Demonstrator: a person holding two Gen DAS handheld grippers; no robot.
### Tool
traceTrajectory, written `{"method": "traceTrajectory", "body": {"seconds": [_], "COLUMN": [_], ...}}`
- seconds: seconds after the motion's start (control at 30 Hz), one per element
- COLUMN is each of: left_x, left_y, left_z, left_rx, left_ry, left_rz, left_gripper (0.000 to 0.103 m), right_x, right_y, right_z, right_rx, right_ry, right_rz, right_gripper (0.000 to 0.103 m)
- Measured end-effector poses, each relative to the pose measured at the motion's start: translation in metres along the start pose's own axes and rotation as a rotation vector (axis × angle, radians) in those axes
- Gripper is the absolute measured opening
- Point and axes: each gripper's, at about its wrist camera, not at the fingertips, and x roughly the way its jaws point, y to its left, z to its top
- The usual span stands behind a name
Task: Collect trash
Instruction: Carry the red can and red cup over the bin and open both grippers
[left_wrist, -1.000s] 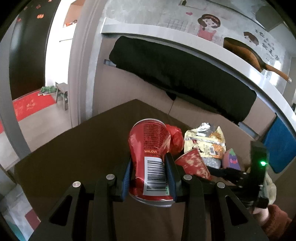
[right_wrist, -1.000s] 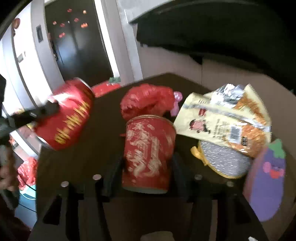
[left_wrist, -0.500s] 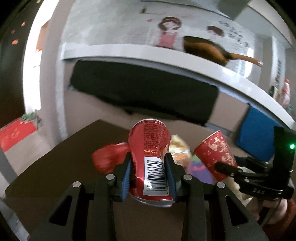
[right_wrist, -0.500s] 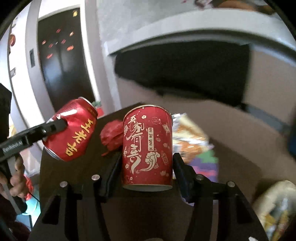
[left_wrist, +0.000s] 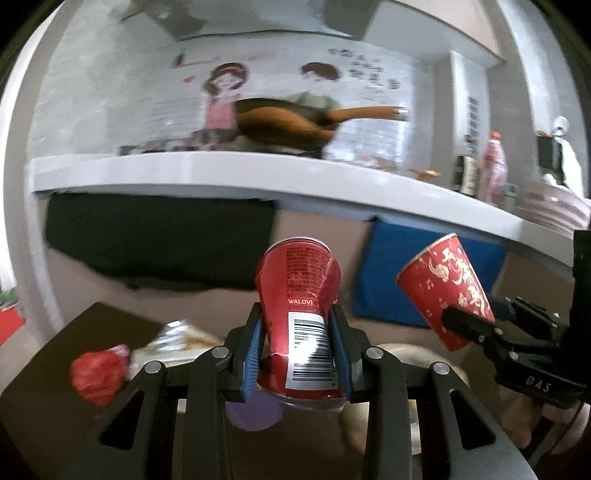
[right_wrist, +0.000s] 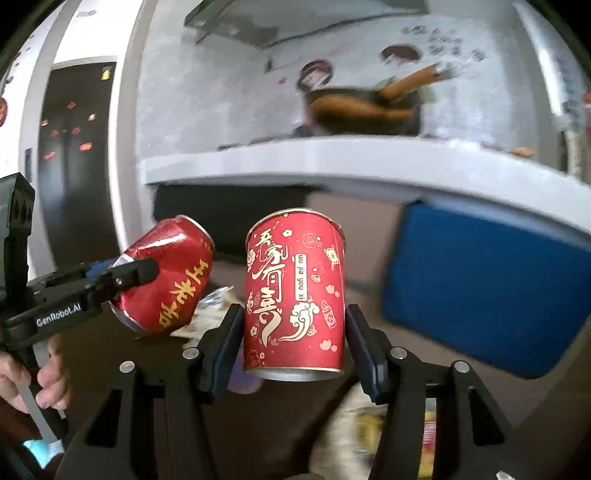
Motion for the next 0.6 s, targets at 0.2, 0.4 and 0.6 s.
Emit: {"method": "traceTrajectory", "body": {"seconds": [0.2, 0.4, 0.6], "left_x": [0.021, 0.036, 0.055], "left_y": [-0.054, -0.094, -0.117], "left_z": [0.006, 0.003, -0.013], "left_rx": [0.039, 0.048, 0.068], "left_ry": [0.012, 0.023, 0.062], "left_rz": [-0.101, -0.151, -0.173], "left_gripper": [0.035, 0.035, 0.035], "right_x": [-0.034, -0.054, -0.057], "right_y": [-0.046, -0.083, -0.105], "right_z": [0.001, -0.009, -0.017], "right_rx": [0.024, 0.057, 0.116], "right_ry": [-0.027, -0.025, -0.022], "right_rz": [-0.114, -0.187, -0.216], "right_gripper": [0.052, 0.052, 0.052]}}
